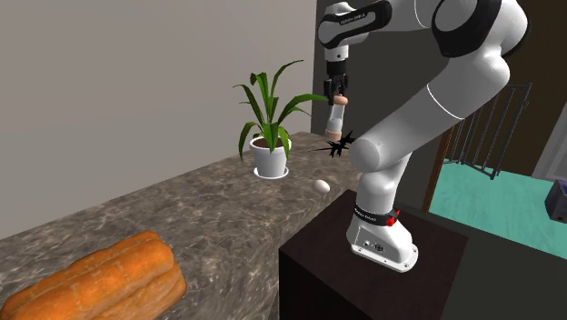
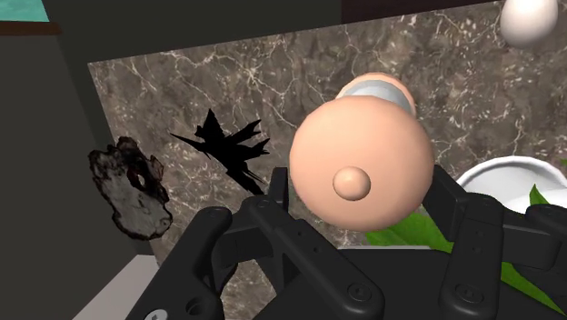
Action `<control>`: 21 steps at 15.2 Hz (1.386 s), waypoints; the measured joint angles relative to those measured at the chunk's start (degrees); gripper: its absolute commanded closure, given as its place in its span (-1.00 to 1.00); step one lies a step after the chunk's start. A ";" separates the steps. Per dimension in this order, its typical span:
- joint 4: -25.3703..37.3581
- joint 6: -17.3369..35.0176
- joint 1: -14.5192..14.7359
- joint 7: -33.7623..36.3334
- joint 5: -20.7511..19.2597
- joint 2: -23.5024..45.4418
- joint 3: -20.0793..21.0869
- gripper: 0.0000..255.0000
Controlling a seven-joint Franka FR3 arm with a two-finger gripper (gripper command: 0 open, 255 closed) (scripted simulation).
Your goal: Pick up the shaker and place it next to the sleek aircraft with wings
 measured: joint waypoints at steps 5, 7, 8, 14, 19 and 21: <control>-3.88 3.64 -0.26 0.66 -0.72 -0.20 -0.70 1.00; -5.24 5.17 -0.30 0.97 -0.97 -0.01 -0.98 1.00; -5.99 5.98 -0.36 1.08 -1.15 0.06 -1.17 1.00; -10.08 10.50 -0.65 1.92 -2.09 0.54 -2.07 1.00; -13.55 14.69 -0.99 2.59 -3.10 1.30 -3.01 1.00; -14.77 16.23 -1.10 2.90 -3.47 1.64 -3.31 1.00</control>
